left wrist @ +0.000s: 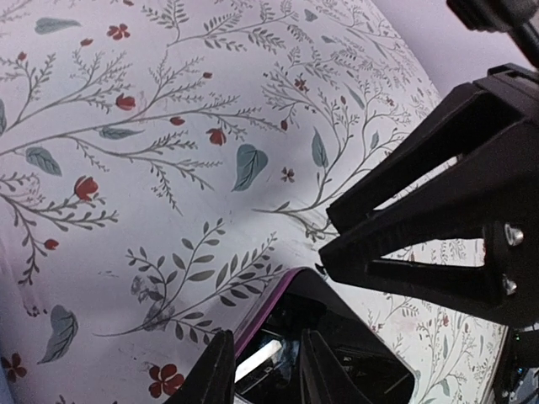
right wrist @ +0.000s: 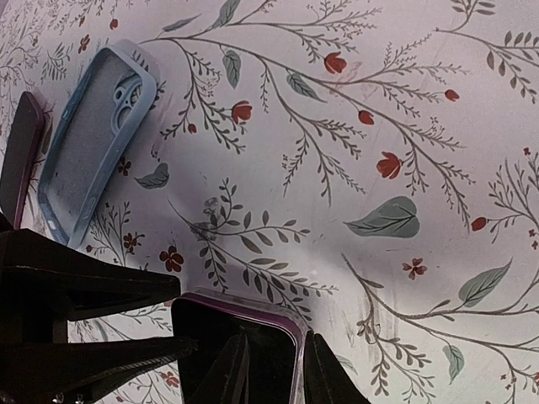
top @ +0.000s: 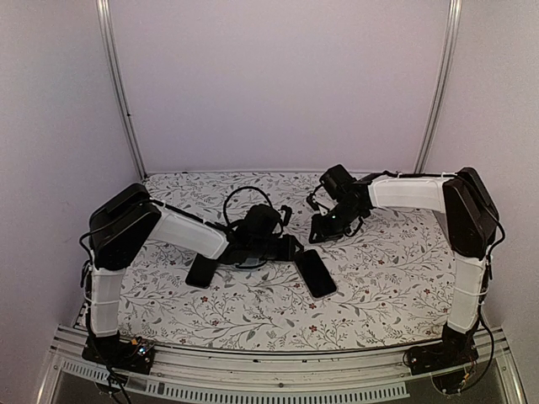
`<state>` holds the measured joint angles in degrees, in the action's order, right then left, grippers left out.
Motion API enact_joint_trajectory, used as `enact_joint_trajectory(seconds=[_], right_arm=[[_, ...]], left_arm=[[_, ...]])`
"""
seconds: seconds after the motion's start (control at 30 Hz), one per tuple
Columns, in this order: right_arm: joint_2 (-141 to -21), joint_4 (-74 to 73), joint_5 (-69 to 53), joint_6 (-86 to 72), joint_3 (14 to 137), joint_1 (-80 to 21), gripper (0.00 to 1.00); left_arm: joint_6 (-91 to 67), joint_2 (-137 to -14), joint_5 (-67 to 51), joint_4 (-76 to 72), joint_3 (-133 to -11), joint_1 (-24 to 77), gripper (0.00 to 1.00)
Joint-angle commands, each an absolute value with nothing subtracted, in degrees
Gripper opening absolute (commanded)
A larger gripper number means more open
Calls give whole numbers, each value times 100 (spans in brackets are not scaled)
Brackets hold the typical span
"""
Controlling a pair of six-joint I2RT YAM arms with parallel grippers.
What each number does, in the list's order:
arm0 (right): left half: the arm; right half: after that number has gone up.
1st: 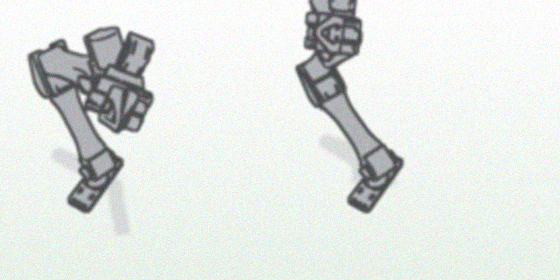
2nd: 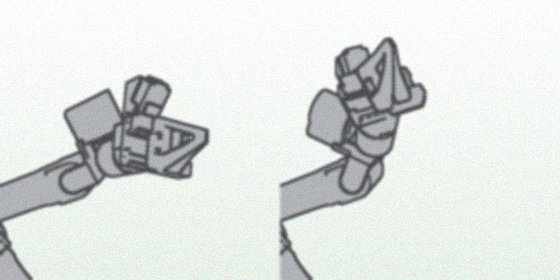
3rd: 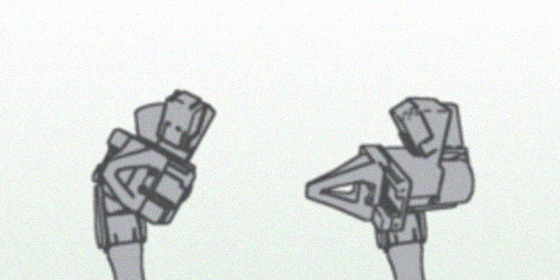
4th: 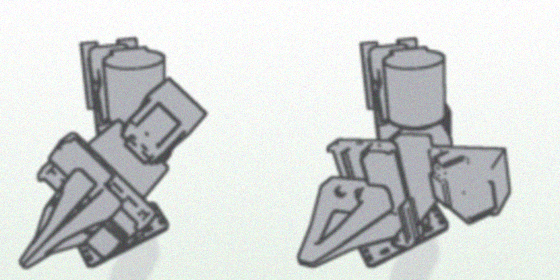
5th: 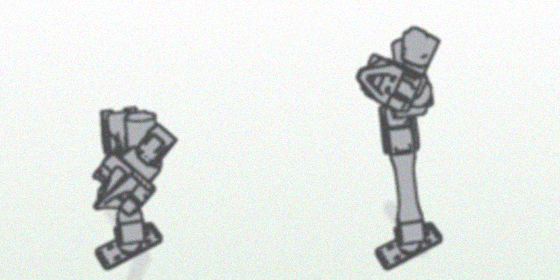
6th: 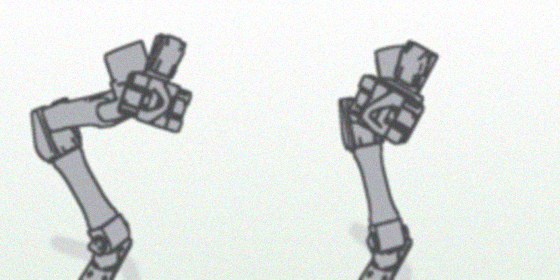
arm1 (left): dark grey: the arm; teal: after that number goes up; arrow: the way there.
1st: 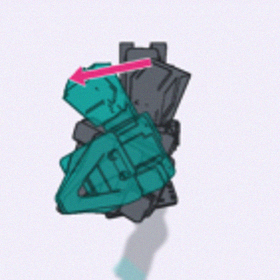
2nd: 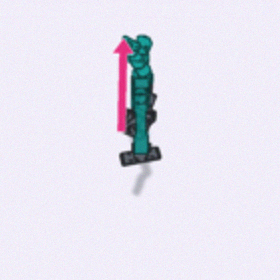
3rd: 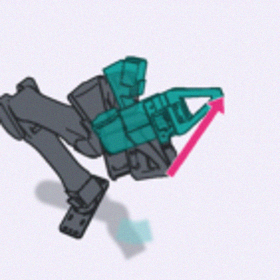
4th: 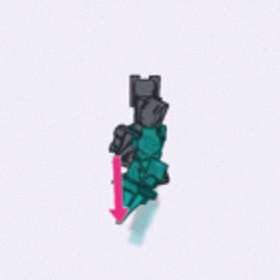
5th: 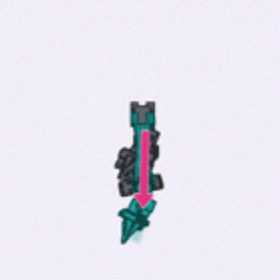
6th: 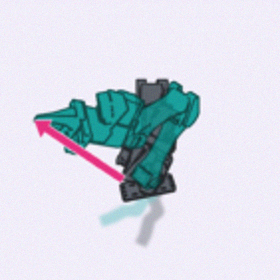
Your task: Put the phone into the phone case
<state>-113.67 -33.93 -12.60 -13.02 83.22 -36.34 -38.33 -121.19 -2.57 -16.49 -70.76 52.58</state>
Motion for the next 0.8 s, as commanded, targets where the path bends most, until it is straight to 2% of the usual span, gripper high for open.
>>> enact_joint_trajectory(seconds=[0.0, 0.43, 0.77], right_arm=[[-11420, -3120, -1557, -1368, 8042, -3682, 23], [-11879, -2931, -1725, -1500, 7723, -3834, 14], [-11529, -2877, -1694, -1738, 7019, -3964, 13]], left_arm=[[-3995, -12200, -542, -1156, -7074, 5256, 27], [-4134, -12644, -716, -465, -7468, 5264, 27], [-3897, -12994, -1355, 443, -7725, 5295, 24]])
